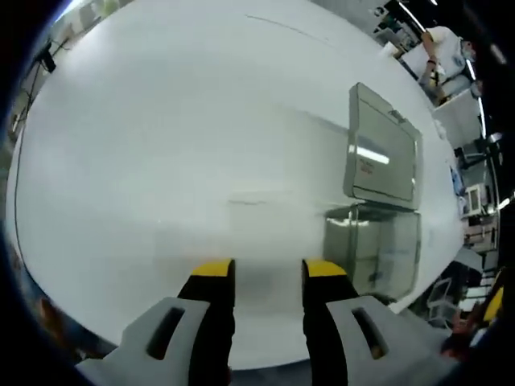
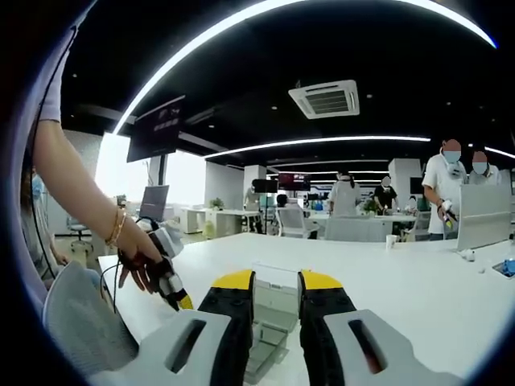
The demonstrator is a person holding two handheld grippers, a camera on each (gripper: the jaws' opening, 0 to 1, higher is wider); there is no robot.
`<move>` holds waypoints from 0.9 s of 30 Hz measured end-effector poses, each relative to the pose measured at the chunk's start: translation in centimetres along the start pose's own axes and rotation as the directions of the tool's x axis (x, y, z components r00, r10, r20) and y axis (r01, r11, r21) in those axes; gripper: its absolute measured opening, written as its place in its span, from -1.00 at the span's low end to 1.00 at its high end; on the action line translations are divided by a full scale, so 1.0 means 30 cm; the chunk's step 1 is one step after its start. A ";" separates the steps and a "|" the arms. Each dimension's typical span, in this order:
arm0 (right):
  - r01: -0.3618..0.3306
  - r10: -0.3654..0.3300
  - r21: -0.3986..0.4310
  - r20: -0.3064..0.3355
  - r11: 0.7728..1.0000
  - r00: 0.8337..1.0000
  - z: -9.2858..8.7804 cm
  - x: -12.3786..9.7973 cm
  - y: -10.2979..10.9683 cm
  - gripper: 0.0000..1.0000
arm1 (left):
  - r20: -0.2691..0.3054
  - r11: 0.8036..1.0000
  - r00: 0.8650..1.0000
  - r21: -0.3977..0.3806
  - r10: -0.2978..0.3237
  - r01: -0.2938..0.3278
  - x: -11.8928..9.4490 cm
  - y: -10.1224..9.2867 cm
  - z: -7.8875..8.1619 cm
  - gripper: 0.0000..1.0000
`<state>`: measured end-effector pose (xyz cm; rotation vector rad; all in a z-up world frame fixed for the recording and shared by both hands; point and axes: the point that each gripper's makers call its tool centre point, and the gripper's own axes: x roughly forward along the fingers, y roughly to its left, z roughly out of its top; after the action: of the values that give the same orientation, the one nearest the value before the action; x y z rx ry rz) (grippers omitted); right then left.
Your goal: Insert the divider into the dual guide fixture by aligning both edges with the guide slots and pushing it downward to the bottom, including one-sided entry, uneven engagement, binding, and posture correction.
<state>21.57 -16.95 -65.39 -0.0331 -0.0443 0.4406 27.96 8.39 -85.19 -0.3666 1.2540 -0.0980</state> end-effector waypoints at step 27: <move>-0.030 0.030 0.002 -0.066 1.000 0.997 -0.020 0.044 0.042 -0.66 | 0.283 0.926 0.898 -0.072 -0.337 0.370 -0.186 -0.129 0.123 -0.40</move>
<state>22.25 -15.27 -66.00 -0.0478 0.0211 0.4696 30.15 7.08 -77.91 -0.6936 0.9176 -0.2747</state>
